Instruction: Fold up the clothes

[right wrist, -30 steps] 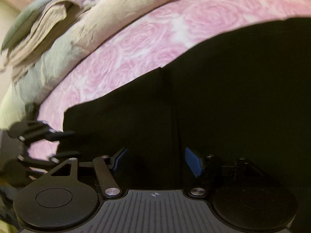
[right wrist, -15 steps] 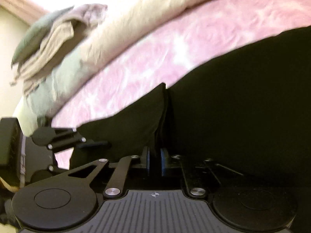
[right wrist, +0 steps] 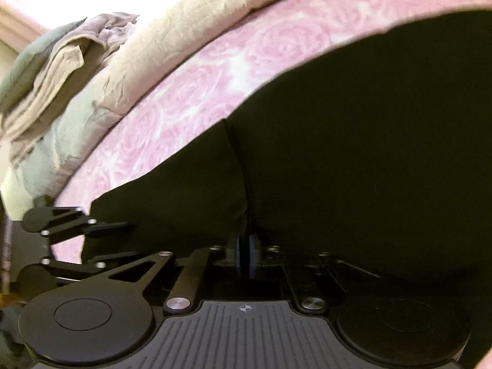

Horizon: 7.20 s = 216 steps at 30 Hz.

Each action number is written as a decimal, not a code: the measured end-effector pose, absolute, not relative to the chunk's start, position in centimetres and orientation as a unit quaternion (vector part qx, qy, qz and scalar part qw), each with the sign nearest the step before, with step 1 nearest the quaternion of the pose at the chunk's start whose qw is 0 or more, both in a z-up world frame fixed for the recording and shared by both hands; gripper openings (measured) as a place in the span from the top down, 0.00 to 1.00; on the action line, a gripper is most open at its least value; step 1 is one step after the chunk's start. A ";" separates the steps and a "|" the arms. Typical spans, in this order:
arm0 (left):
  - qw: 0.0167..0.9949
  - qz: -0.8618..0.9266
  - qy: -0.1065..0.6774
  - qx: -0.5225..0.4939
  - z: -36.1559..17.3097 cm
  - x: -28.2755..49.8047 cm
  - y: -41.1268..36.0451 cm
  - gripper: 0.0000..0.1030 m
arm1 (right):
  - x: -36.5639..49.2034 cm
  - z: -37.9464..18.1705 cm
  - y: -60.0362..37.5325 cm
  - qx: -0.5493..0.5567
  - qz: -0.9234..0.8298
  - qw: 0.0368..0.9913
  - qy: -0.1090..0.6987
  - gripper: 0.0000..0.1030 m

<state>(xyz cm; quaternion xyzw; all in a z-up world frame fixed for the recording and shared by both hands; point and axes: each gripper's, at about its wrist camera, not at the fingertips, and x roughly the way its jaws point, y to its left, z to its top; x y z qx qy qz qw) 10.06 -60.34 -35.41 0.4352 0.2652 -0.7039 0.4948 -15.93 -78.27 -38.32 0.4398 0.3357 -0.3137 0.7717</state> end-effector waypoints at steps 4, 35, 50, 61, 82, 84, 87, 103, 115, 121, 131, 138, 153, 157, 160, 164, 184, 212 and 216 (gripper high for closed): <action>0.523 -0.675 0.265 0.449 -34.5 14.2 -56.6 0.69 | -14.5 -35.7 -75.2 0.384 -0.349 0.787 0.332 0.27; 0.198 -0.676 -0.388 0.595 -43.0 18.6 -50.0 0.58 | 6.2 -40.5 -50.2 -0.004 -0.262 0.819 0.510 0.76; 0.218 -0.751 -0.190 0.594 -38.8 17.8 -55.6 0.88 | 6.9 -41.0 -47.1 -0.088 -0.266 0.821 0.497 0.27; 0.232 -0.747 -0.161 0.602 -34.9 17.2 -57.2 0.89 | 4.3 -38.0 -49.7 -0.065 -0.276 0.841 0.460 0.88; 0.255 -0.728 -0.180 0.610 -19.5 -6.4 -78.4 0.91 | -20.6 -18.6 -72.2 0.179 -0.324 0.892 0.259 0.93; 0.238 -0.730 -0.180 0.615 -20.3 -9.7 -81.6 0.91 | -24.3 -19.7 -76.1 0.222 -0.332 0.883 0.246 0.93; 0.212 -0.733 -0.180 0.621 -21.4 -14.7 -86.5 0.91 | -29.3 -21.8 -81.2 0.294 -0.340 0.865 0.223 0.93; 0.108 -0.755 -0.118 0.636 -32.9 -30.2 -100.4 0.90 | -47.6 -32.9 -90.0 0.494 -0.434 0.741 0.138 0.93; 0.144 -0.787 -0.078 0.595 -31.3 -30.8 -101.6 0.90 | -48.9 -30.8 -89.1 0.511 -0.464 0.718 0.087 0.94; 0.214 -0.782 -0.016 0.585 -33.9 -30.6 -104.5 0.58 | -49.0 -29.6 -88.1 0.482 -0.494 0.719 0.089 0.77; 0.288 -0.809 0.078 0.507 -28.2 -25.2 -103.6 0.84 | -47.7 -27.3 -87.1 0.423 -0.504 0.747 0.099 0.46; 0.275 -0.803 0.112 0.517 -35.2 -29.0 -104.8 0.83 | -43.4 -30.9 -91.0 0.348 -0.473 0.784 0.202 0.53; 0.345 -0.798 0.128 0.478 -31.1 -24.6 -102.6 0.80 | -47.6 -29.3 -89.7 0.363 -0.507 0.760 0.182 0.55; 0.392 -0.770 0.206 0.459 -30.8 -19.7 -99.0 0.80 | -45.4 -30.5 -88.7 0.381 -0.457 0.782 0.185 0.54; 0.425 -0.727 0.255 0.475 -32.6 -16.5 -96.4 0.80 | -44.9 -33.6 -89.1 0.407 -0.447 0.769 0.208 0.55; 0.454 -0.694 0.275 0.486 -33.8 -13.4 -93.3 0.65 | -44.3 -32.9 -88.9 0.397 -0.454 0.767 0.220 0.55; 0.478 -0.698 0.199 0.494 -32.2 -4.5 -77.1 0.63 | -34.3 -36.5 -73.5 0.610 -0.402 0.662 0.164 0.16; 0.215 -0.708 -0.311 0.596 -38.5 -15.0 -70.1 0.90 | -39.4 -34.9 -80.3 0.674 -0.317 0.637 0.200 0.85; 0.230 -0.736 -0.243 0.589 -35.9 -17.7 -67.3 0.94 | -42.0 -34.0 -80.5 0.651 -0.293 0.651 0.257 0.85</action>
